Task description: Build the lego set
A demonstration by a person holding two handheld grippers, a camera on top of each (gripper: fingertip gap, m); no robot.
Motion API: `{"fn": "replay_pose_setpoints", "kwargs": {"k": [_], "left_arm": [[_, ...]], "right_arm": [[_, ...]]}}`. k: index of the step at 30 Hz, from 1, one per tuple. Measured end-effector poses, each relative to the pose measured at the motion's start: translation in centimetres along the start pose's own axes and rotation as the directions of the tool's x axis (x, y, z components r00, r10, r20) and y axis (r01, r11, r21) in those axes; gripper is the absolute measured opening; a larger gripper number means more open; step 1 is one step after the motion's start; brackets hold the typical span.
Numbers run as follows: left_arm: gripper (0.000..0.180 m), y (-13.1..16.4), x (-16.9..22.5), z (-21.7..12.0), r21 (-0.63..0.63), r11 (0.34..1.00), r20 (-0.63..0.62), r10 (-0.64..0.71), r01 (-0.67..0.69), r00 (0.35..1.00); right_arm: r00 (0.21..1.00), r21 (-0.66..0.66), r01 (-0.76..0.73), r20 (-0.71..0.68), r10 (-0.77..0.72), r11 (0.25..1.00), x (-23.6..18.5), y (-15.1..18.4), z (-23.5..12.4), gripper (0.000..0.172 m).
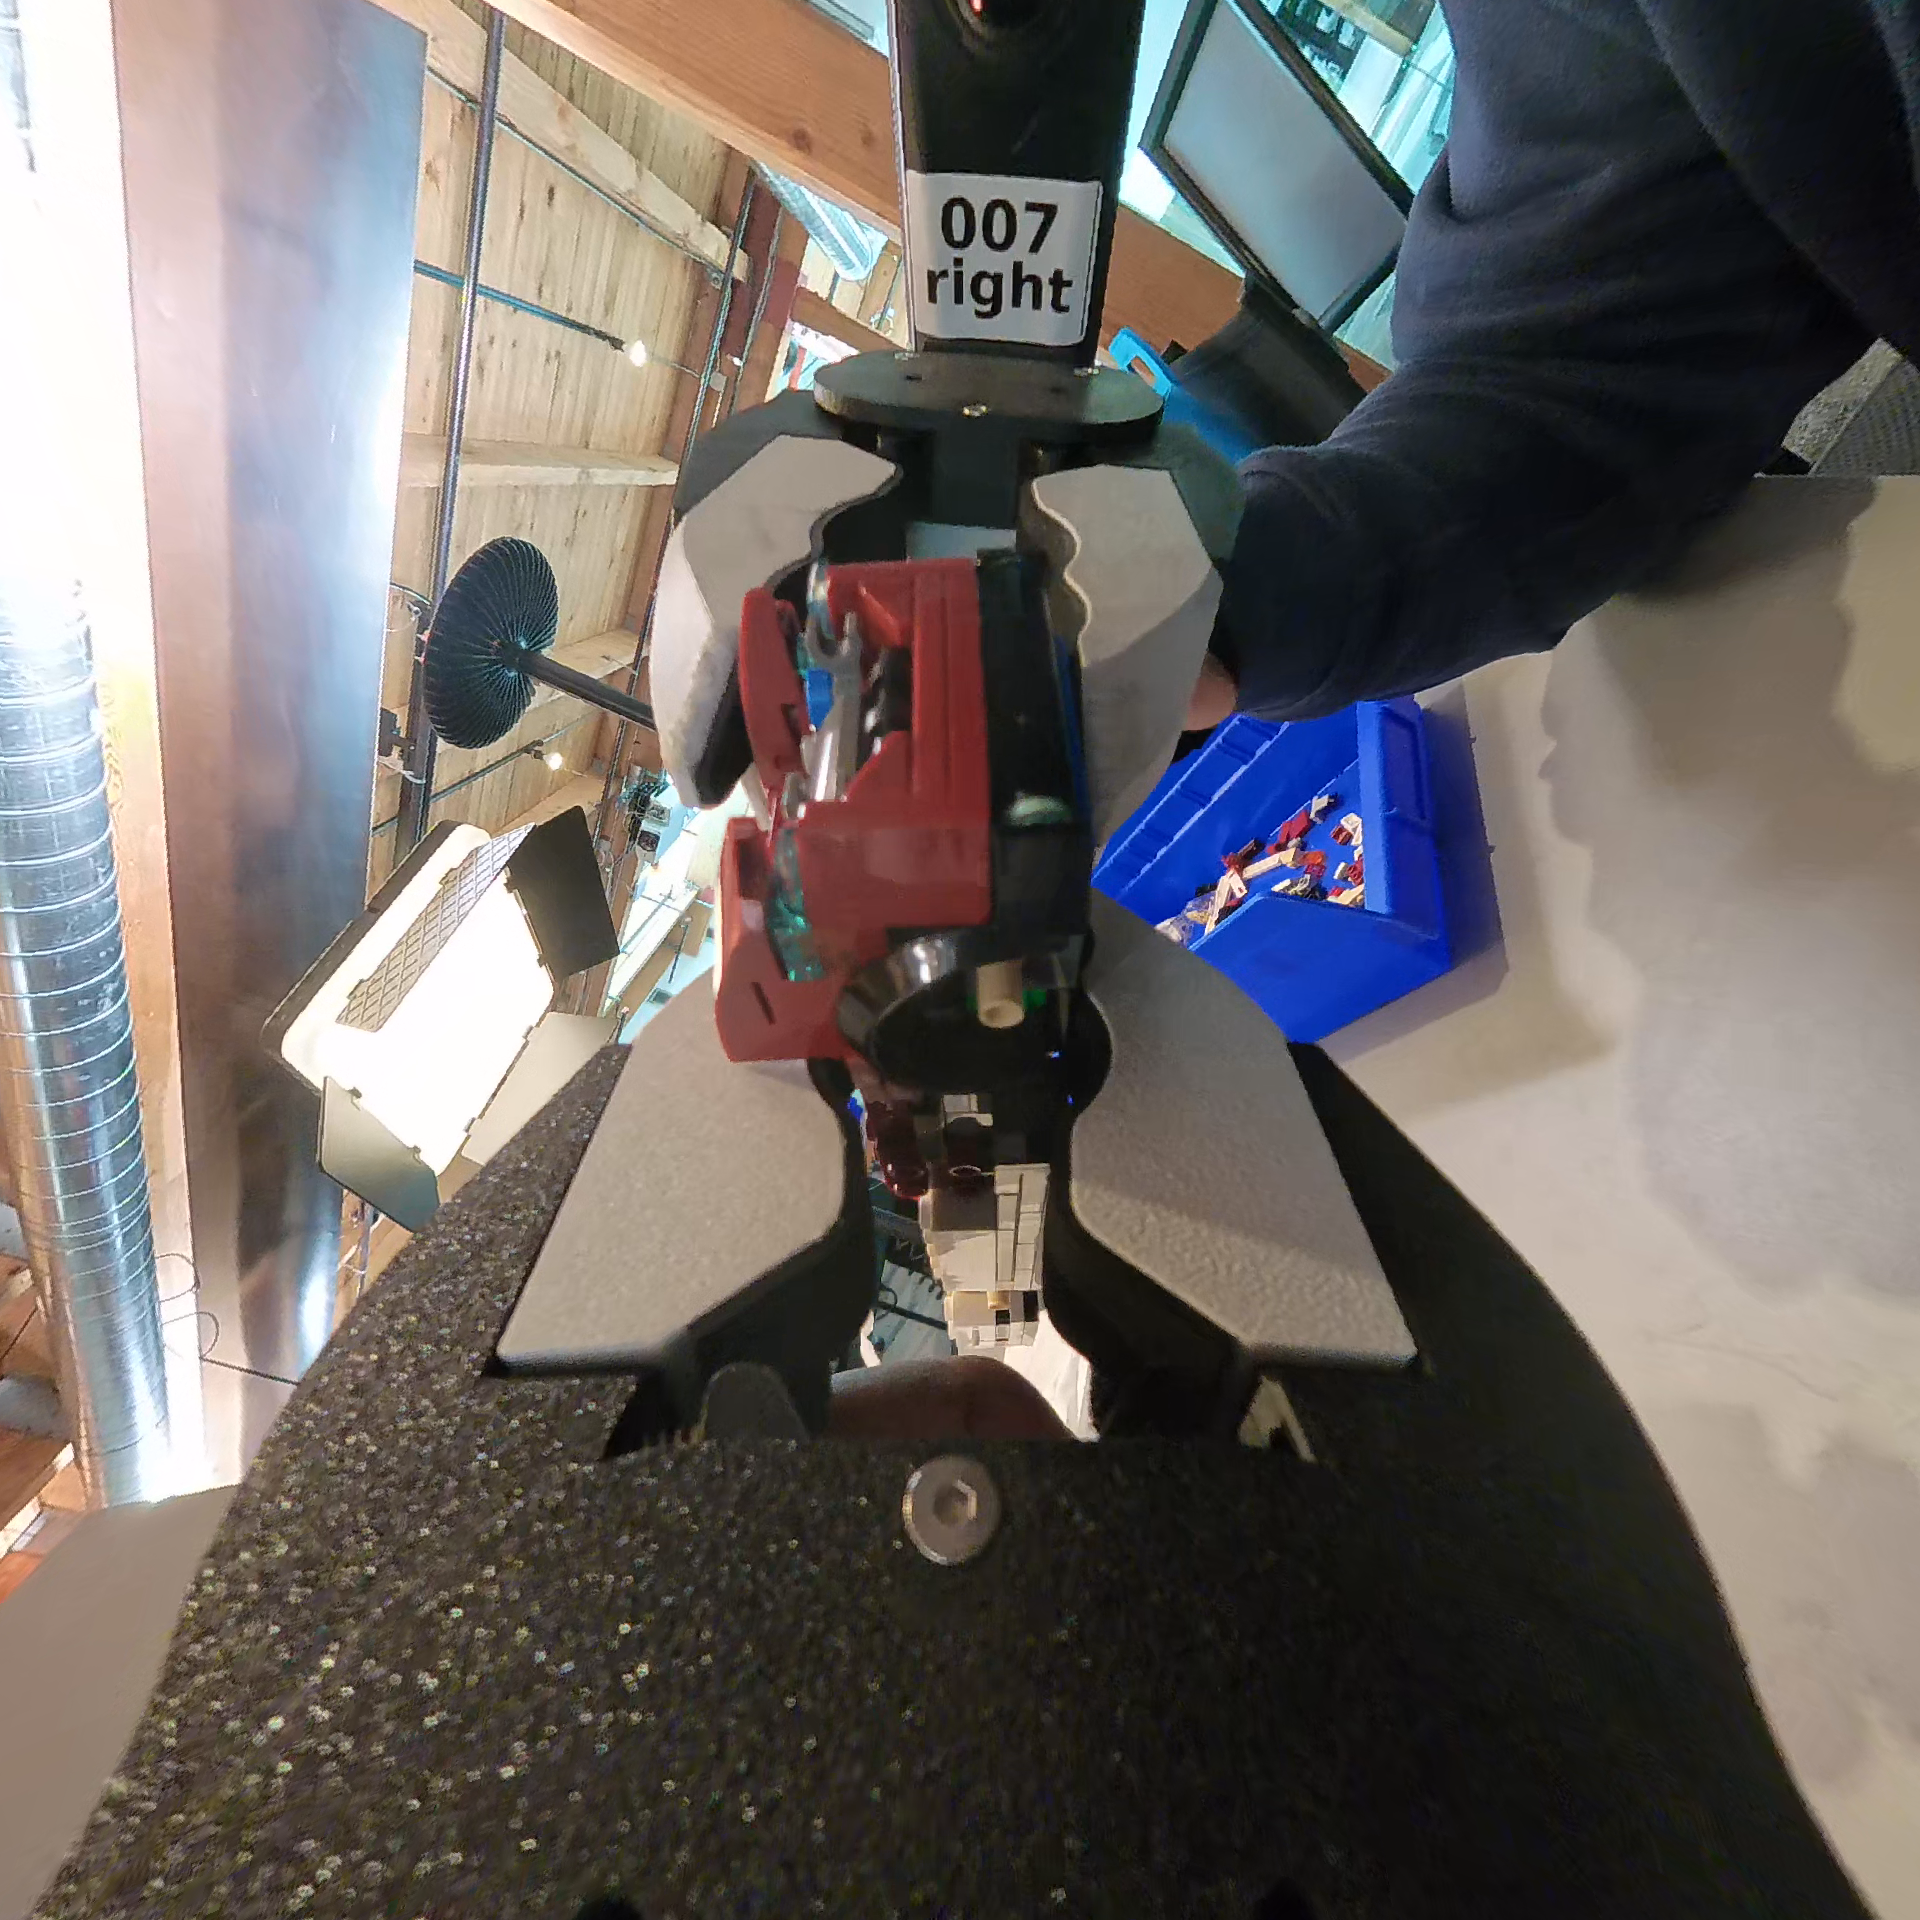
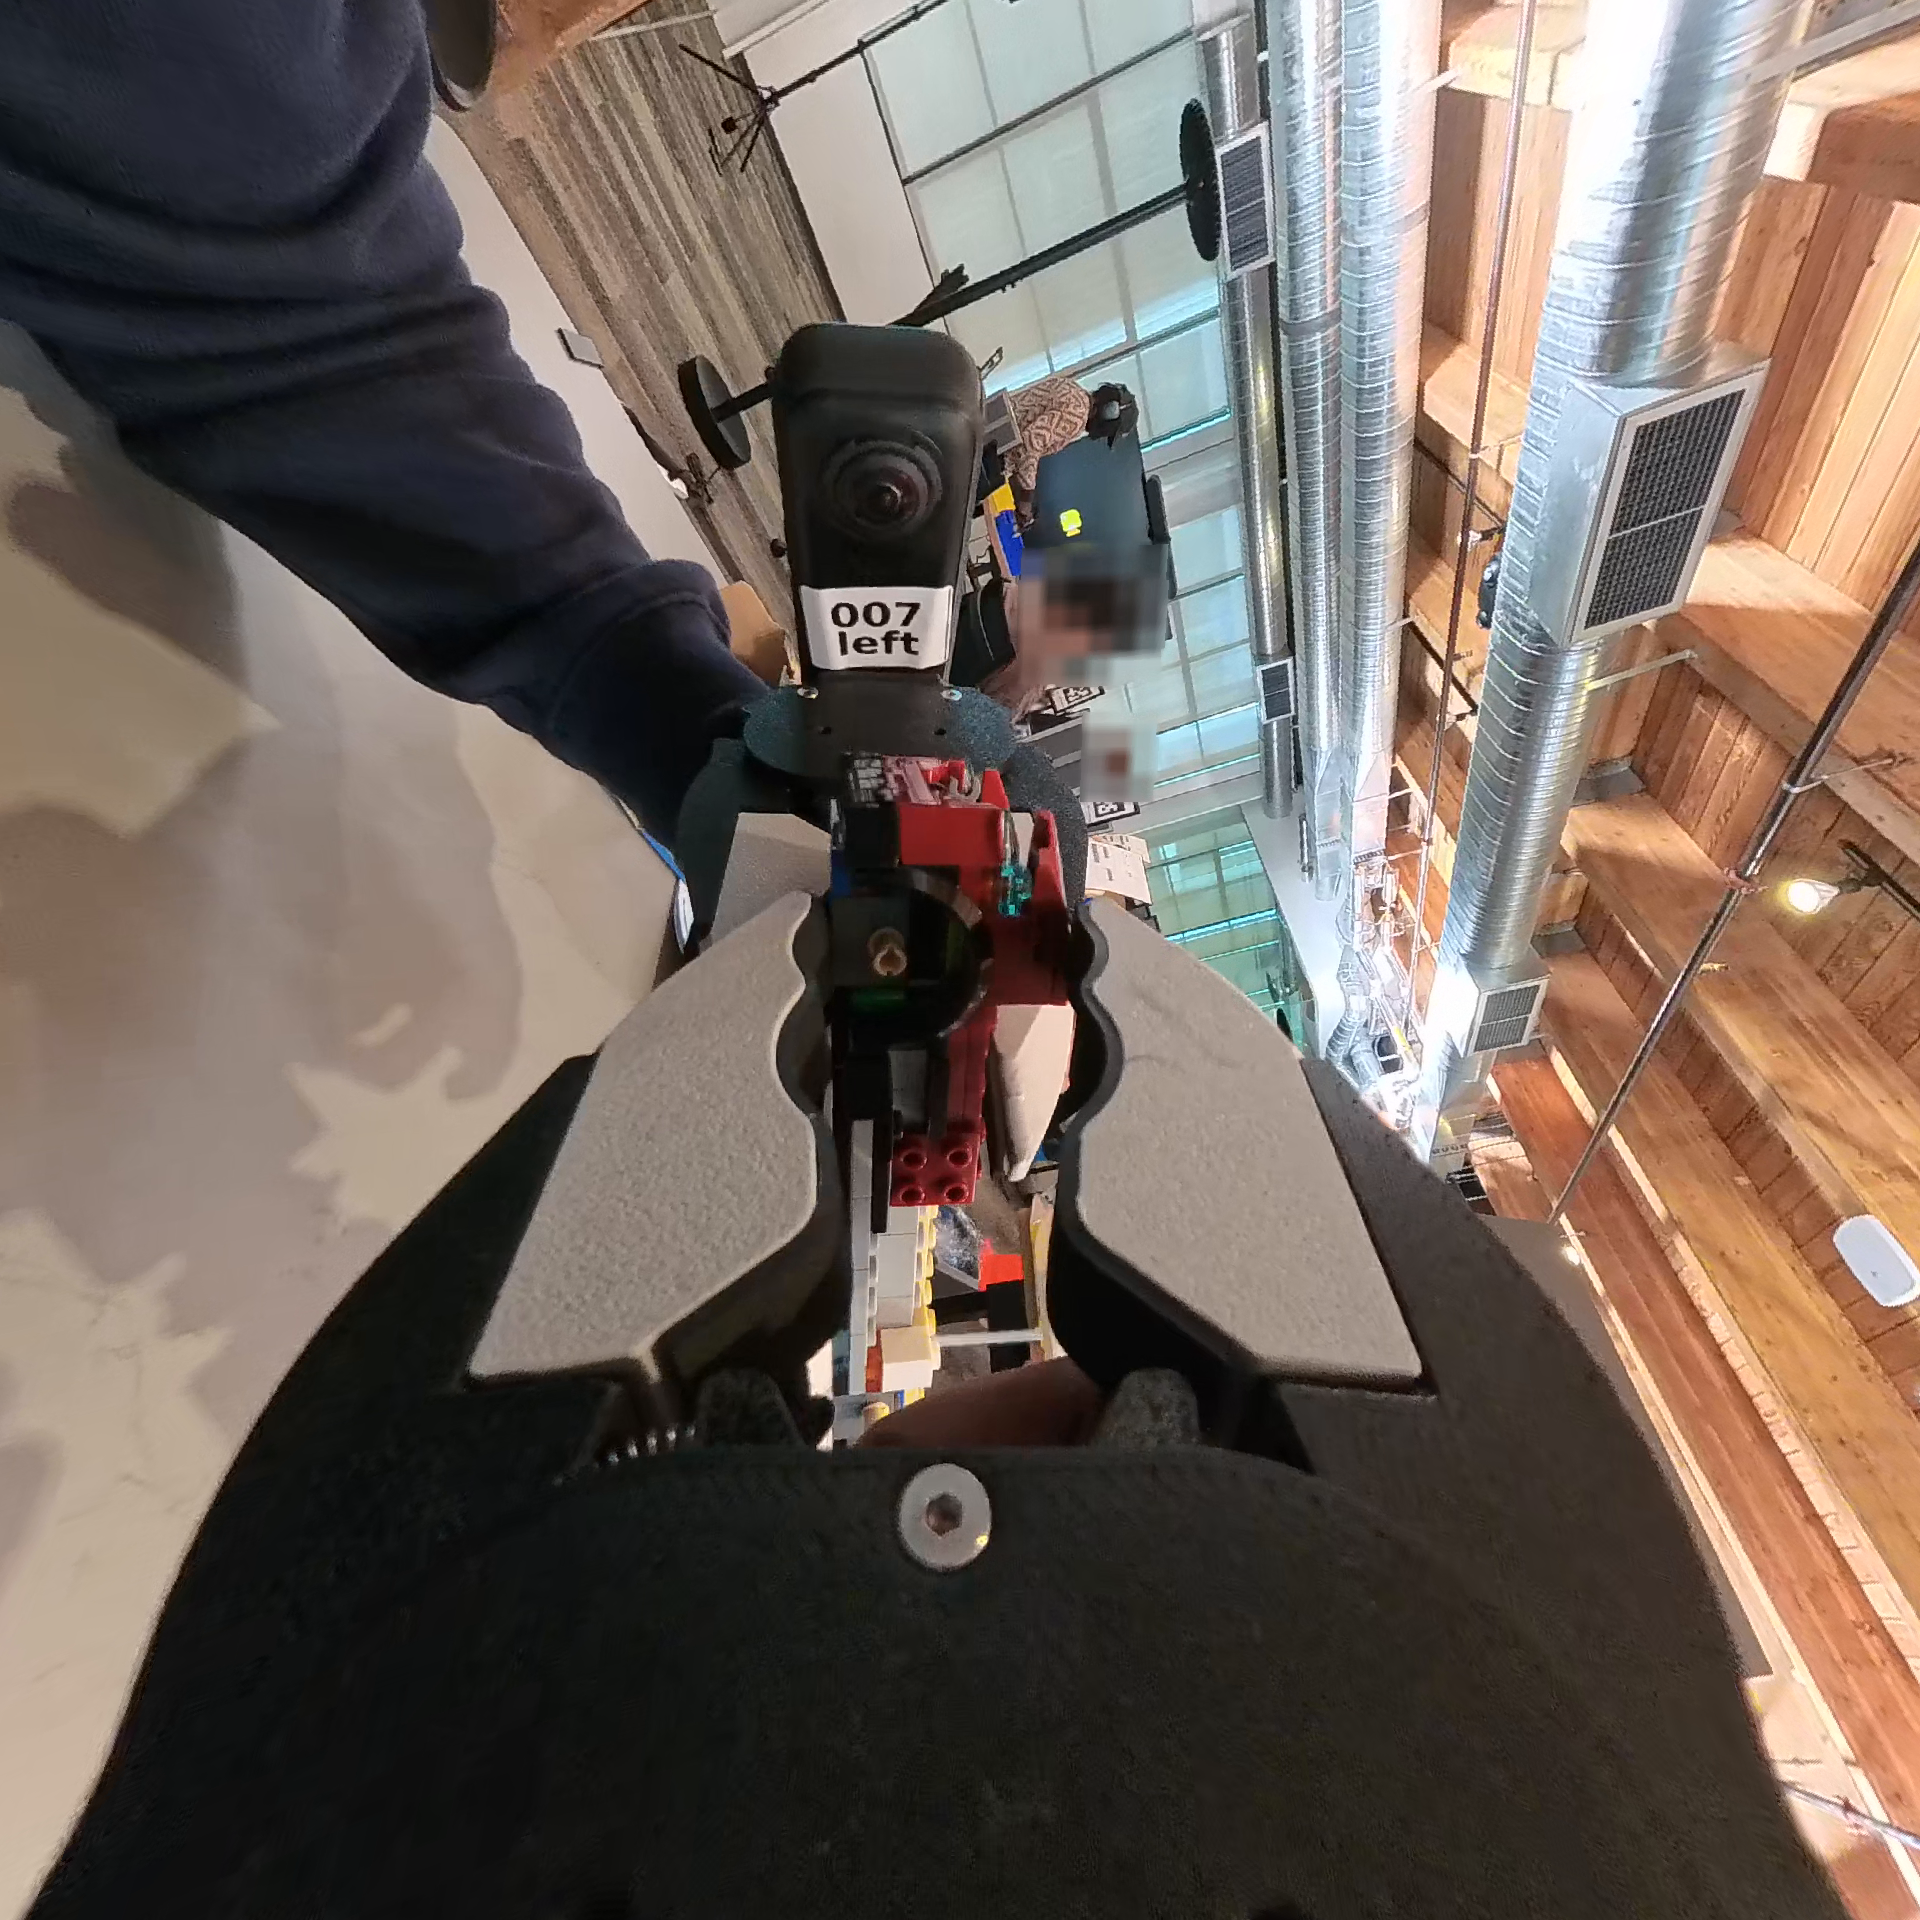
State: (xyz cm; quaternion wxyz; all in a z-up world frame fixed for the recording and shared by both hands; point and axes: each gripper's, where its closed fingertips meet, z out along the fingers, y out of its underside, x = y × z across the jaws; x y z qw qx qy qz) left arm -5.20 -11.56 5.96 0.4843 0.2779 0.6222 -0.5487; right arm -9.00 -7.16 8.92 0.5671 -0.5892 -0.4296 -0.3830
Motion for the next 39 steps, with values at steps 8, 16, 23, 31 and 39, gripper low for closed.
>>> {"fn": "replay_pose_setpoints", "kwargs": {"k": [8,16,23,31,39], "left_arm": [[0.035,0.4,0.7,0.2,-0.028,1.000,-0.031,0.000,-0.001,1.000],[0.035,0.2,1.0,0.3,-0.014,1.000,-0.043,-0.019,0.018,0.999],[0.035,0.1,1.7,0.4,-0.008,0.998,-0.093,-0.068,0.068,0.993],[0.035,0.3,2.5,0.3,-0.010,0.994,-0.144,-0.113,0.113,0.983],[0.035,0.3,2.8,0.5,-0.013,0.993,-0.156,-0.117,0.116,0.981]], "right_arm": [[0.999,-0.013,0.013,0.038,-0.012,1.000,-0.5,0.3,-0.2,0.043],[0.999,0.018,-0.006,0.045,0.005,1.000,-0.7,0.1,-0.5,0.043],[0.999,0.033,0.023,0.042,-0.024,0.999,-1.0,-0.2,-0.5,0.044],[0.997,0.036,0.020,0.070,-0.022,0.999,-1.5,-0.1,-0.4,0.043],[0.996,0.040,0.022,0.086,-0.025,0.999,-1.7,-0.1,-0.5,0.043]]}}
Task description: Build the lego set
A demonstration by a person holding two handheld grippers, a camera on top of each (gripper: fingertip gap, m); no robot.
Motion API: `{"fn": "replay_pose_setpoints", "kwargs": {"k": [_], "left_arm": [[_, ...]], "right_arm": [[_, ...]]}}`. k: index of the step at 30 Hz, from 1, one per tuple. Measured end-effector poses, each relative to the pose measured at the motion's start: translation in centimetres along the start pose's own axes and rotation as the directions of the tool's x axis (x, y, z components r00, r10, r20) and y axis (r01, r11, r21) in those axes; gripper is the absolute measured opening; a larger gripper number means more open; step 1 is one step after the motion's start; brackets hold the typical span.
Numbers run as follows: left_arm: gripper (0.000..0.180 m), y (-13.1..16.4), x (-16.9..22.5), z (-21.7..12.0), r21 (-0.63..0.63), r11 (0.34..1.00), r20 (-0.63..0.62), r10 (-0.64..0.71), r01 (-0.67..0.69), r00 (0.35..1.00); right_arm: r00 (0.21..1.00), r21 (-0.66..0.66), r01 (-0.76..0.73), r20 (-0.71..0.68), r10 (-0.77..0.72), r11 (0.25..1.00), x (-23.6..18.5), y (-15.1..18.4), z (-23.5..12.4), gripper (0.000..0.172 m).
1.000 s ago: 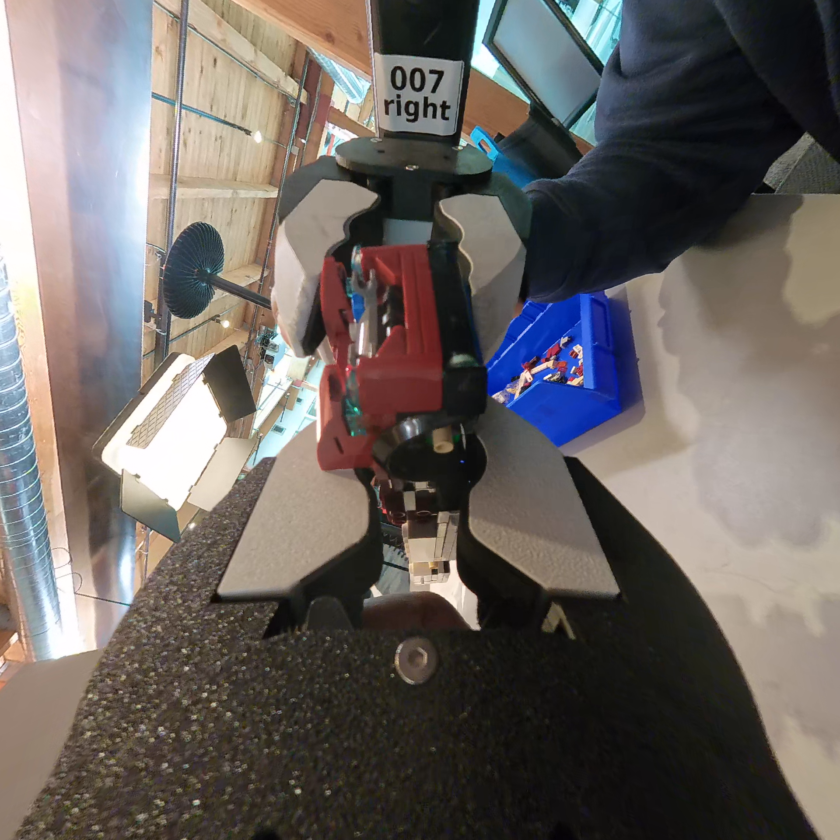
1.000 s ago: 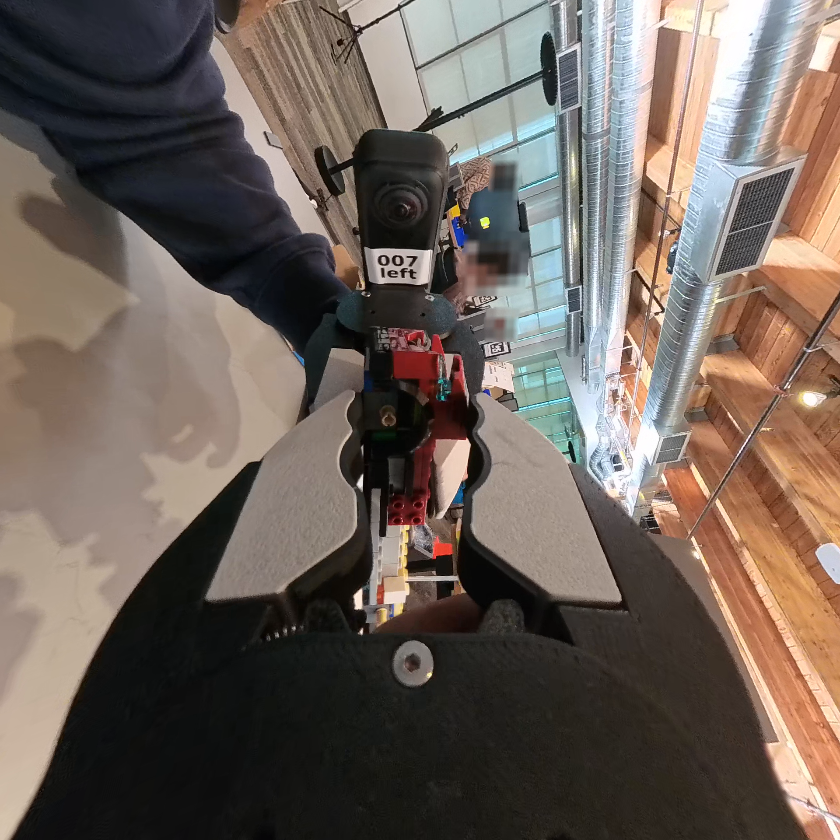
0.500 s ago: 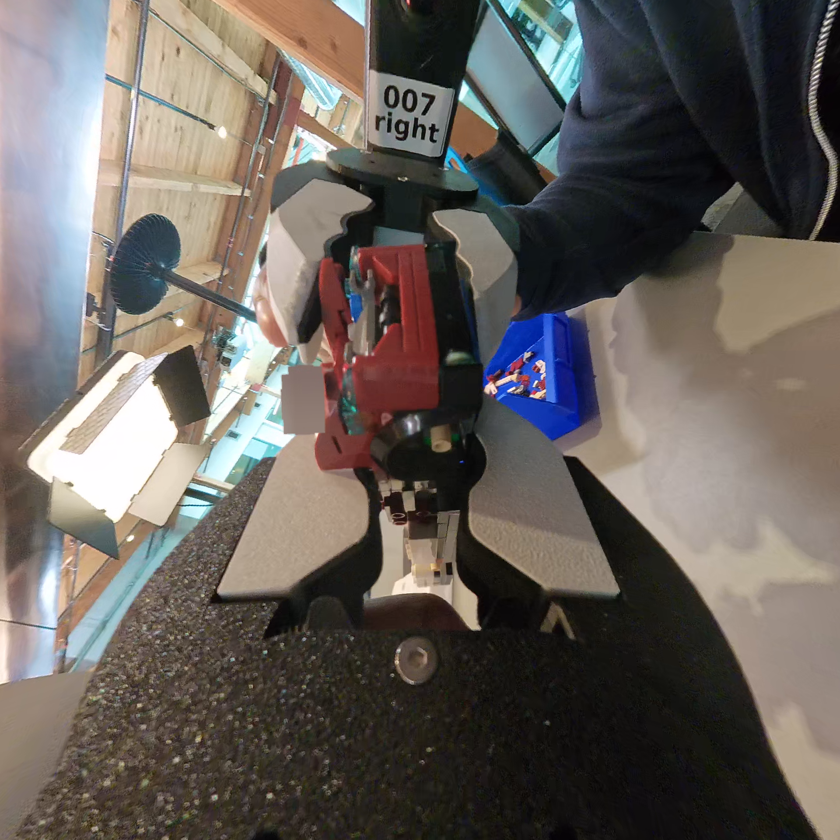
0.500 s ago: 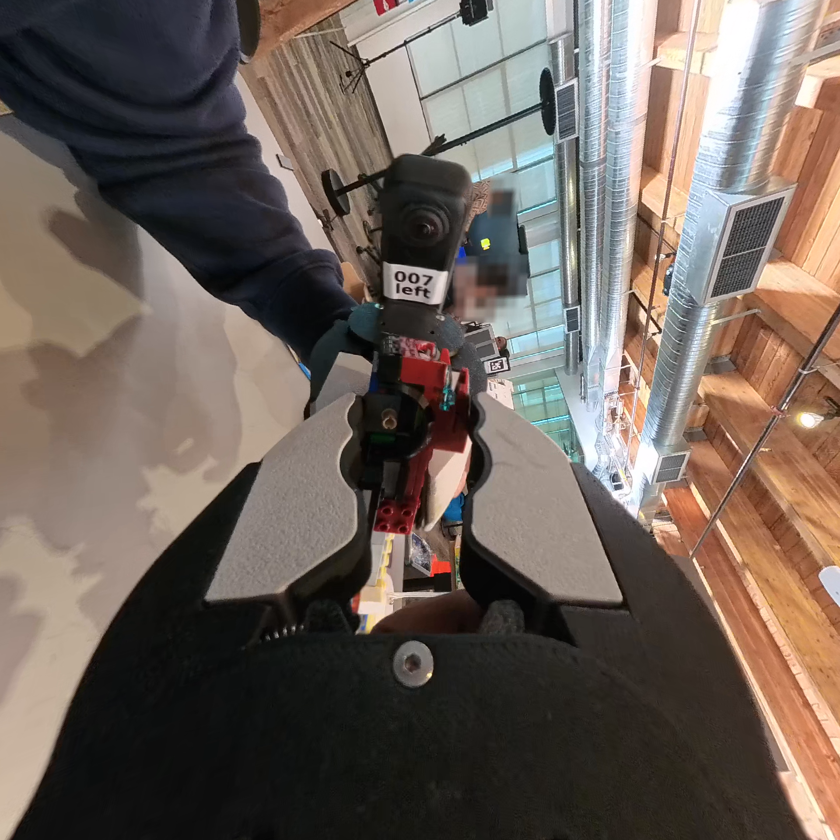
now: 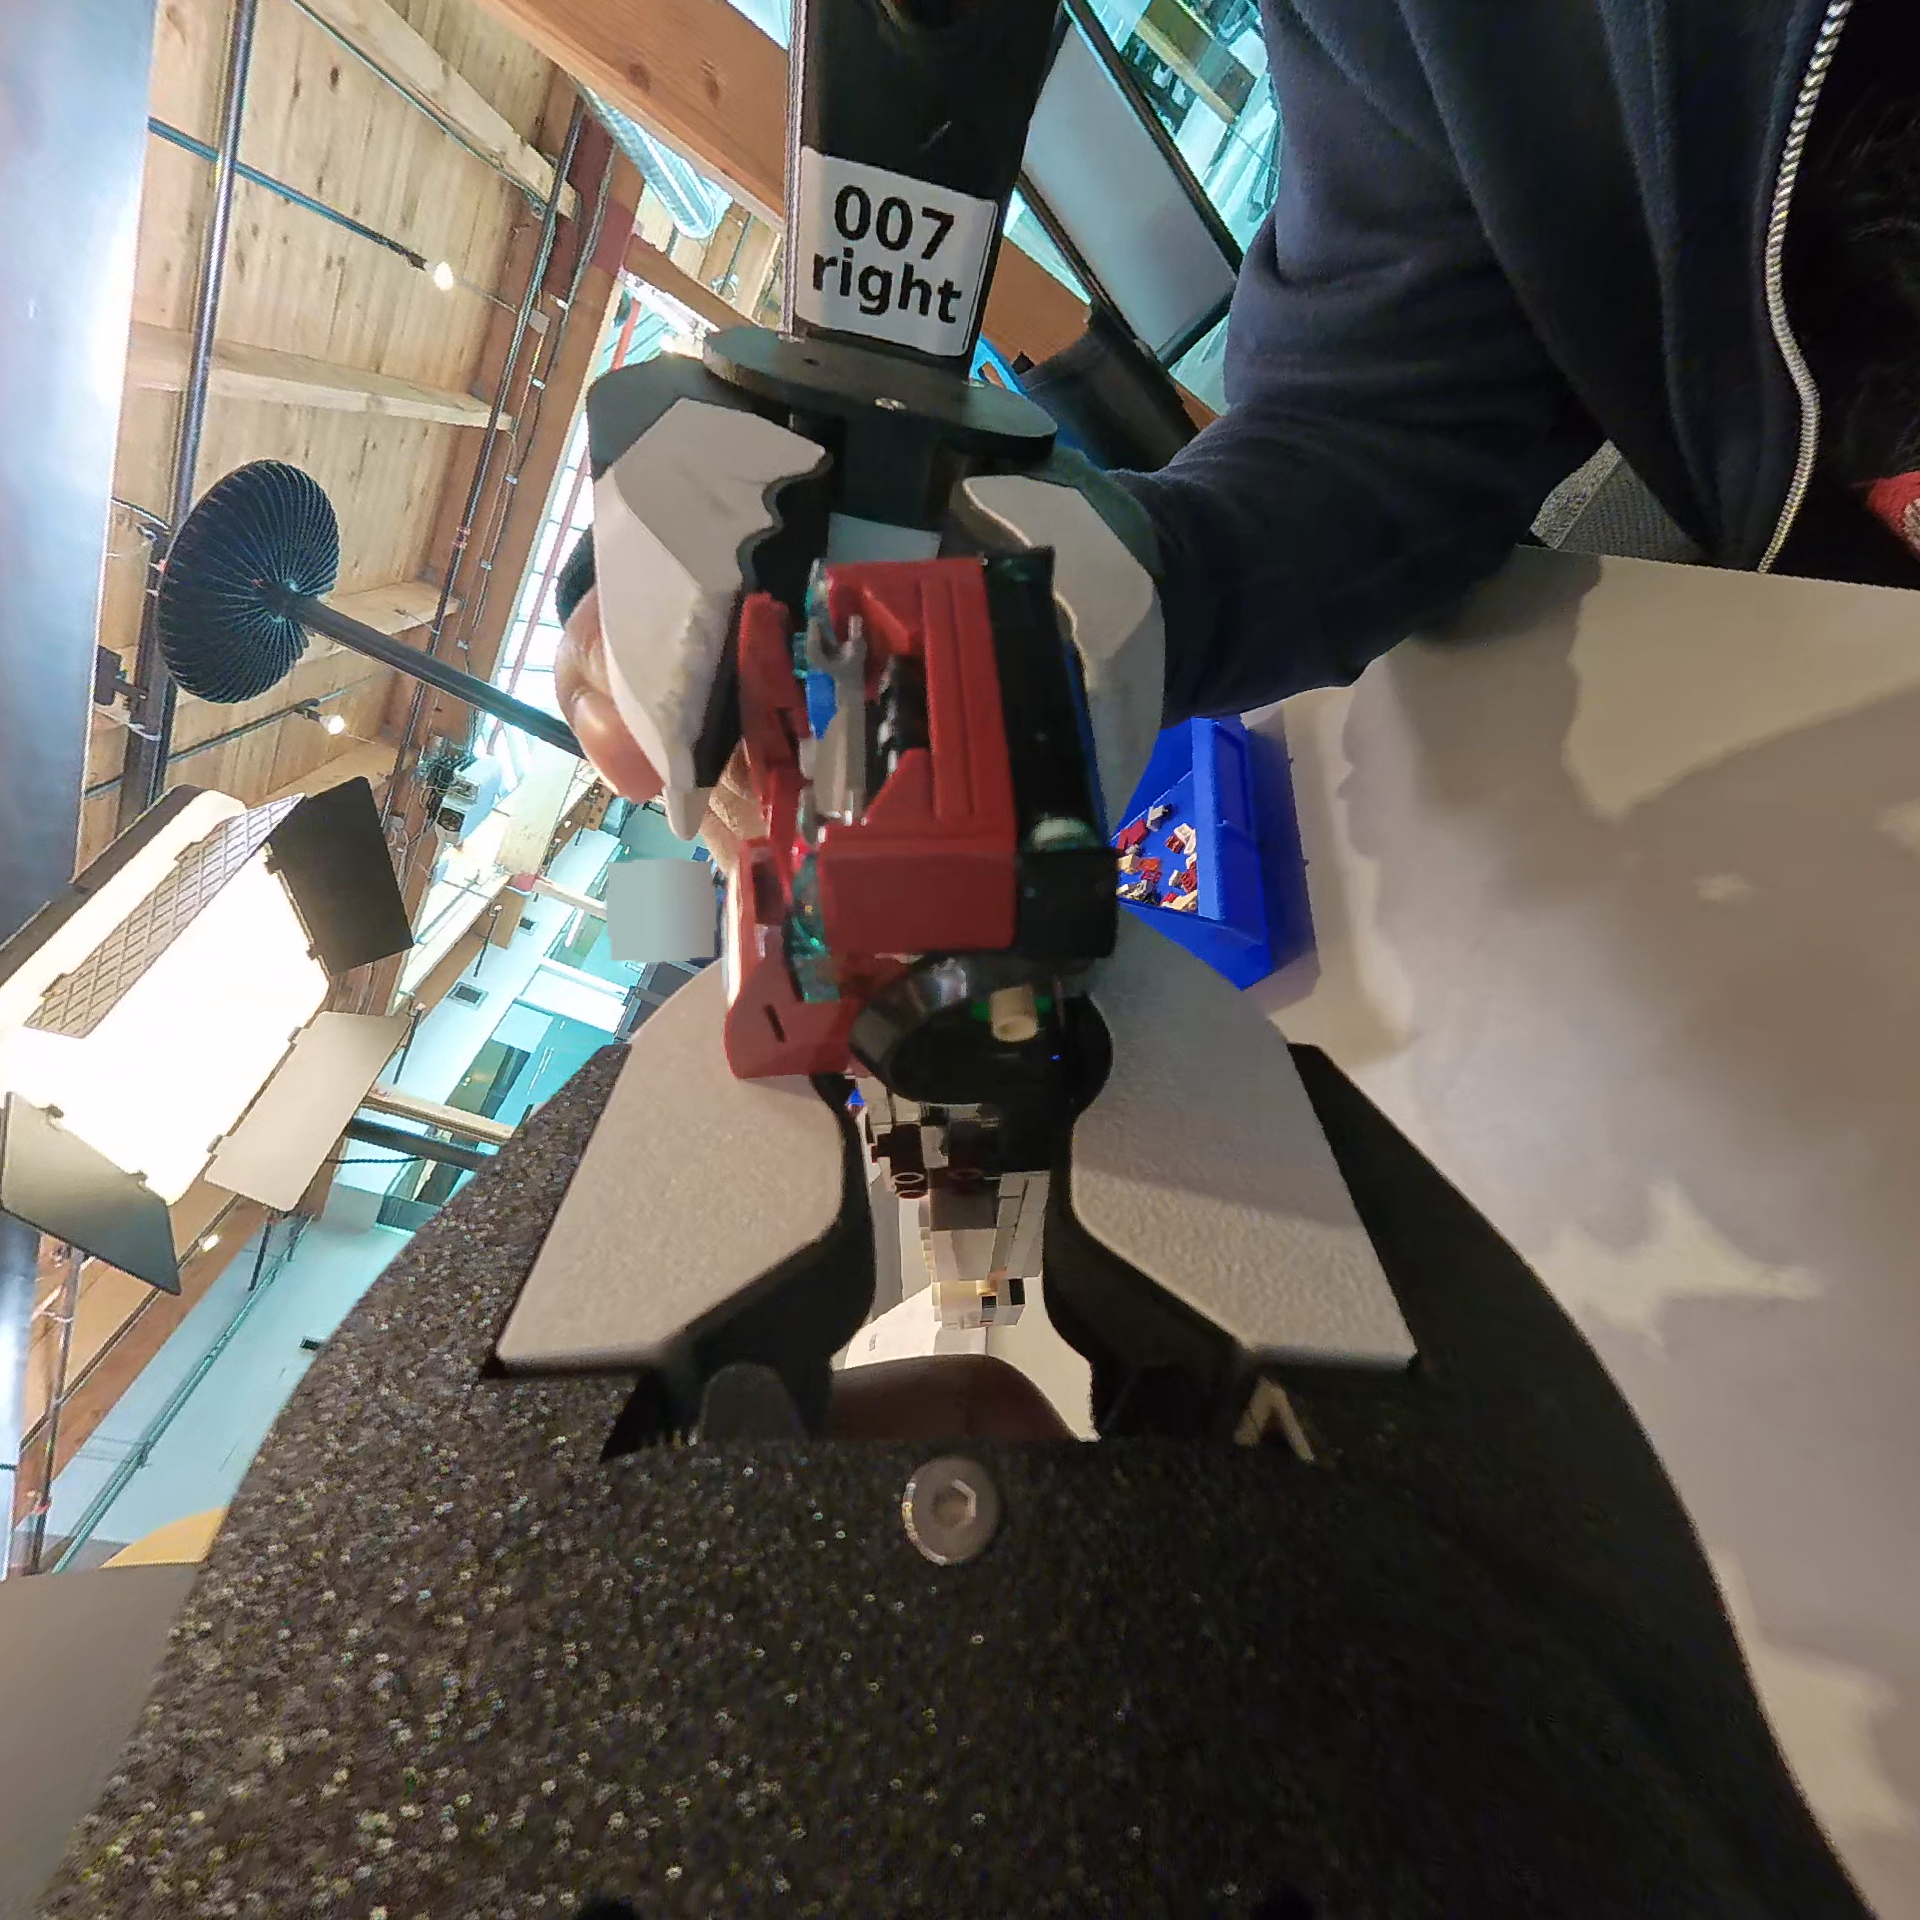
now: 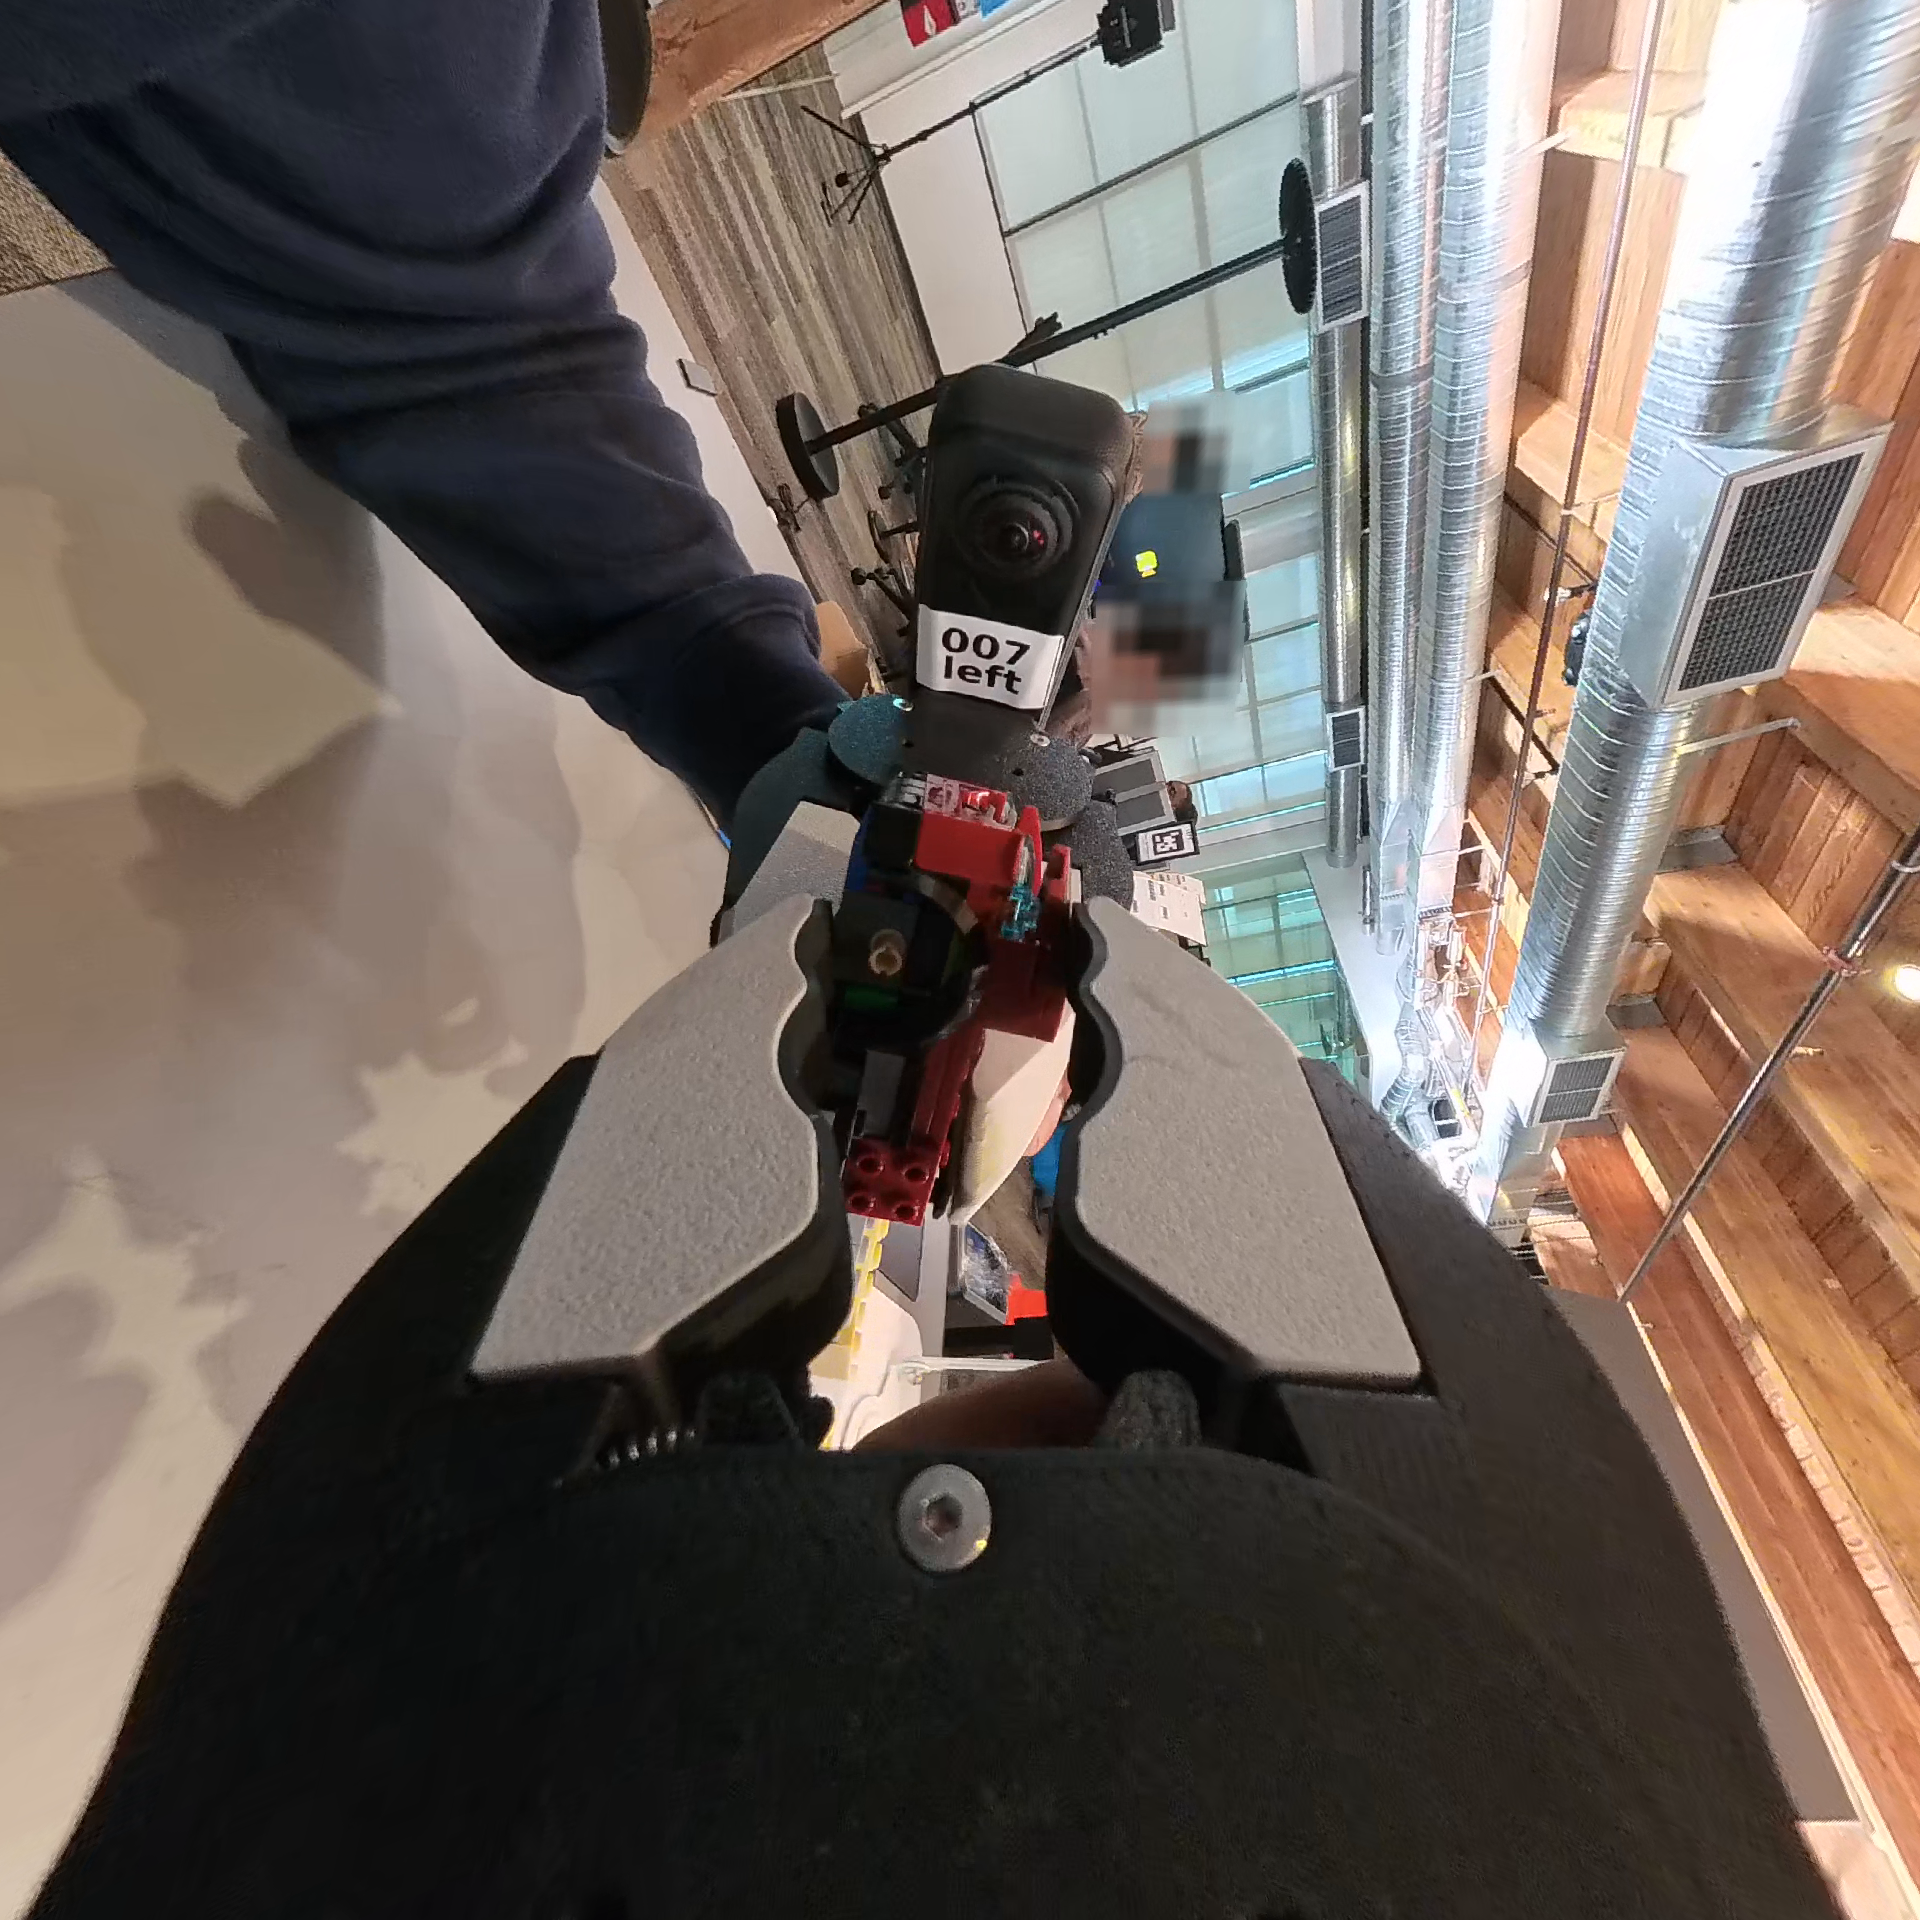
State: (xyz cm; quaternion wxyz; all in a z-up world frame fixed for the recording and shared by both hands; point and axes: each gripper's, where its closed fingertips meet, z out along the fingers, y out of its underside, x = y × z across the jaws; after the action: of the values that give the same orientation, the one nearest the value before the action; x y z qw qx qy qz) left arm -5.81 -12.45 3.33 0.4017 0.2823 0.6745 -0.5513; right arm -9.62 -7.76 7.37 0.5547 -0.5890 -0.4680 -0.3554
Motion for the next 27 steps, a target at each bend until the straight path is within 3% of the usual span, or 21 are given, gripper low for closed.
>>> {"fn": "replay_pose_setpoints", "kwargs": {"k": [27], "left_arm": [[0.036,0.21,0.14,0.00,0.008,0.991,-0.050,-0.130,0.130,0.990]], "right_arm": [[0.997,0.052,-0.063,-0.032,0.065,0.997,0.47,0.37,0.05,0.045]]}}
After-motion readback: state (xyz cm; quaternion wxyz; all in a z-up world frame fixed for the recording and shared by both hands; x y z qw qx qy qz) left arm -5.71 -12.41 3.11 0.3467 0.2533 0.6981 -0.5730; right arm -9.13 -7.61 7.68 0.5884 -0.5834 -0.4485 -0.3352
